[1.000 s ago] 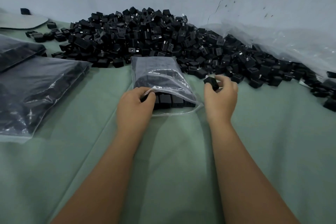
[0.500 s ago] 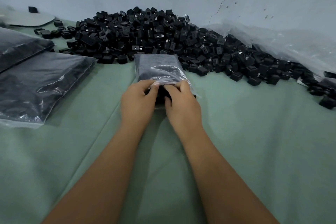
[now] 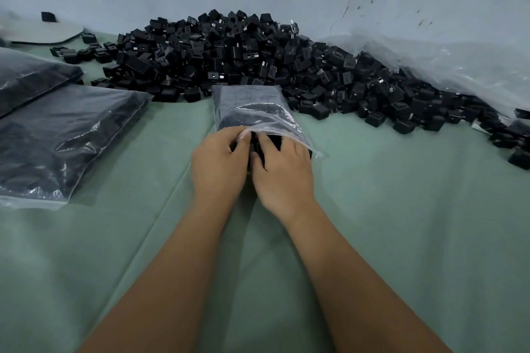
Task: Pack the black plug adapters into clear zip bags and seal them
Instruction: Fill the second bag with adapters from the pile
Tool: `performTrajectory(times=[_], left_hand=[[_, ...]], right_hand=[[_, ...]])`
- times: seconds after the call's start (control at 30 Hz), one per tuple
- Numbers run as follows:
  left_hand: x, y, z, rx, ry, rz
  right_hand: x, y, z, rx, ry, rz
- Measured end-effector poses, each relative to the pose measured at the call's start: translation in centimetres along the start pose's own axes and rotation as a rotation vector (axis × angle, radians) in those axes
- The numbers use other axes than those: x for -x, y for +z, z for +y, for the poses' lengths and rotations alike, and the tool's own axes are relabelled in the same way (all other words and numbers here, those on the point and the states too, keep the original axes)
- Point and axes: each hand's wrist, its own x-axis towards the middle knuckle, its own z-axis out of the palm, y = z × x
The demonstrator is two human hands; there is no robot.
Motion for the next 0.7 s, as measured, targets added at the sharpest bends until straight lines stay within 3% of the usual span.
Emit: performTrajectory(times=[0.27, 0.5, 0.7], left_hand=[[0.0, 0.0, 0.0, 0.029, 0.009, 0.017], [-0.1, 0.1, -0.1, 0.015, -0.014, 0.008], [-0.1, 0.0, -0.1, -0.002, -0.027, 0.001]], right_hand=[[-3.6, 1.2, -0.5, 0.158, 0.064, -0.14], [-3.2, 1.8, -0.2, 0.149, 0.002, -0.03], [-3.6, 1.9, -0.4, 0.175, 0.001, -0.085]])
